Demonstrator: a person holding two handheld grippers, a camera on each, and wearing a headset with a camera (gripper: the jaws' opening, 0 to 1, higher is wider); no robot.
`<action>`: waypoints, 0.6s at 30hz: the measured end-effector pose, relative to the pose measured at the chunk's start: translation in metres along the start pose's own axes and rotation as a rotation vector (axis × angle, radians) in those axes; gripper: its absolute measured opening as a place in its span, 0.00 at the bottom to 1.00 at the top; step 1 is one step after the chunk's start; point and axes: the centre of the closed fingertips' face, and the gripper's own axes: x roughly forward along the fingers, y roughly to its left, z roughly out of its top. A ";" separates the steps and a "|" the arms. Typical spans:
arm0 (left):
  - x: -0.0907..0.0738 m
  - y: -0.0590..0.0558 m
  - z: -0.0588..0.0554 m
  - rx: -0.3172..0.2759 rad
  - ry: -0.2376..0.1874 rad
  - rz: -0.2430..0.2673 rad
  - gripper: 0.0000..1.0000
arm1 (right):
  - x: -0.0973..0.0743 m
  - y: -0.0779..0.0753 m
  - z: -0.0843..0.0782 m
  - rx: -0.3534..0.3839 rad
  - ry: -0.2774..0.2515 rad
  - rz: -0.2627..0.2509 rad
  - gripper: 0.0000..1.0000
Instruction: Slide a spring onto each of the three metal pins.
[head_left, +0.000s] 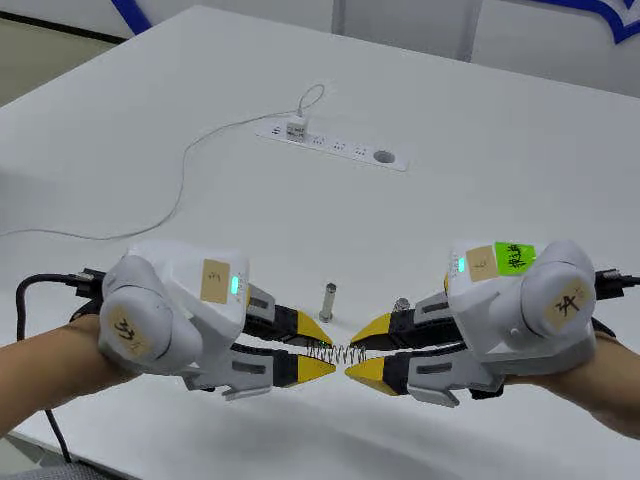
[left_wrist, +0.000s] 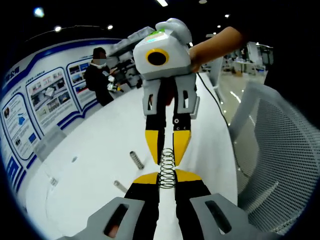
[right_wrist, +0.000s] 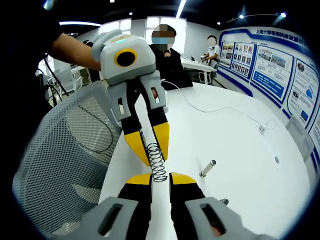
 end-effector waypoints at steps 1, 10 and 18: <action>-0.001 0.000 0.001 -0.002 -0.005 0.001 0.10 | 0.000 0.000 0.001 0.015 -0.011 0.004 0.12; -0.003 0.002 0.002 -0.006 -0.004 0.010 0.10 | -0.003 0.001 0.008 0.029 -0.046 0.002 0.11; -0.004 0.003 0.005 -0.029 -0.018 0.024 0.10 | -0.009 0.002 0.019 0.061 -0.103 0.010 0.10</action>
